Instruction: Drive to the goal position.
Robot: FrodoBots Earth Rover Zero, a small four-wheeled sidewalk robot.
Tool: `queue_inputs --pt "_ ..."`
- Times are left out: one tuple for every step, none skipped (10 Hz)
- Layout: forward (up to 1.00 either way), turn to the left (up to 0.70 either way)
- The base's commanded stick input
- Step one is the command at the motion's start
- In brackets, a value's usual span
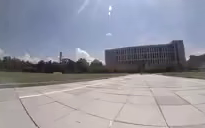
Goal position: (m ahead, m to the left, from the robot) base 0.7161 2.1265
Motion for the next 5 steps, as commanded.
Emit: queue_inputs --pt "0.5 0.01" --pt "0.5 0.01" --pt "0.5 0.01" --pt "0.5 0.01" --pt "0.5 0.01"
